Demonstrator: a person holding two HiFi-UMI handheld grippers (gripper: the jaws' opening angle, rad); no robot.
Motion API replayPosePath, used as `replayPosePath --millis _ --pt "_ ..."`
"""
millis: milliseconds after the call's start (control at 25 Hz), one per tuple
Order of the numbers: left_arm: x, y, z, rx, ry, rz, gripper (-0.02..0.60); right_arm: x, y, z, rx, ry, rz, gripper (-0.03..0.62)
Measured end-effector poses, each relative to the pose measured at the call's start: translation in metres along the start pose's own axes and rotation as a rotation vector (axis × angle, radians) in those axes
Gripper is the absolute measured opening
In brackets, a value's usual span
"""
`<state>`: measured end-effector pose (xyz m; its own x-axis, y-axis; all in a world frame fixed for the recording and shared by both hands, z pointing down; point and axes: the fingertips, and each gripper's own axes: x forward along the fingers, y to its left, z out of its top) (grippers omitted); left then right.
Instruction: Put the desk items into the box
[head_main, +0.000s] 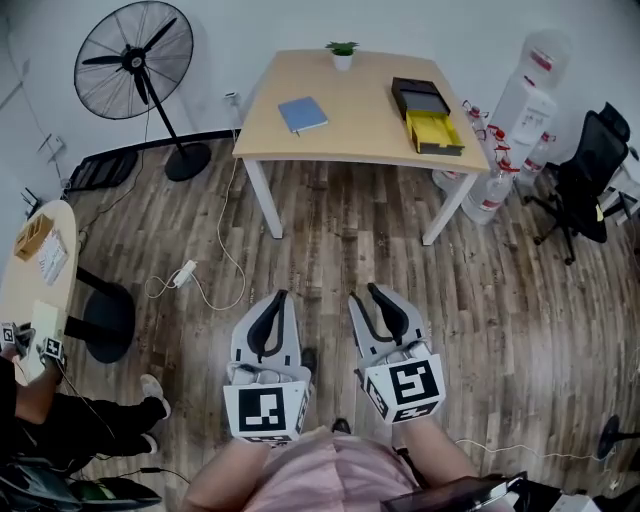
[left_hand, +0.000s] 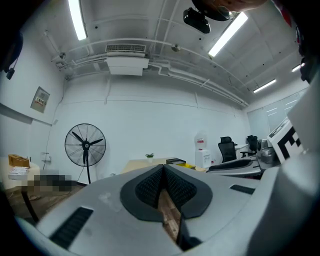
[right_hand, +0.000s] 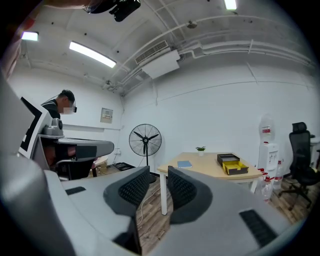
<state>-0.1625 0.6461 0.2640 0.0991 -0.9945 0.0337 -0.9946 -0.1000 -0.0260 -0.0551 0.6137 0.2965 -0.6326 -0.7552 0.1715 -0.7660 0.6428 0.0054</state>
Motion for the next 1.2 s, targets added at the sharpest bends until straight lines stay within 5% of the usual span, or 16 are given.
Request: replayPosePath --millis 560,1200 --pt "0.186 0.124 0.017 0.001 -0.039 -0.075 0.011 0.203 -0.045 0.052 -0.005 -0.019 -0.079 0.110" --pt "0.288 0.156 0.002 -0.002 0.009 -0.127 0.011 0.295 -0.096 0.059 -0.003 0.006 -0.135 0.090"
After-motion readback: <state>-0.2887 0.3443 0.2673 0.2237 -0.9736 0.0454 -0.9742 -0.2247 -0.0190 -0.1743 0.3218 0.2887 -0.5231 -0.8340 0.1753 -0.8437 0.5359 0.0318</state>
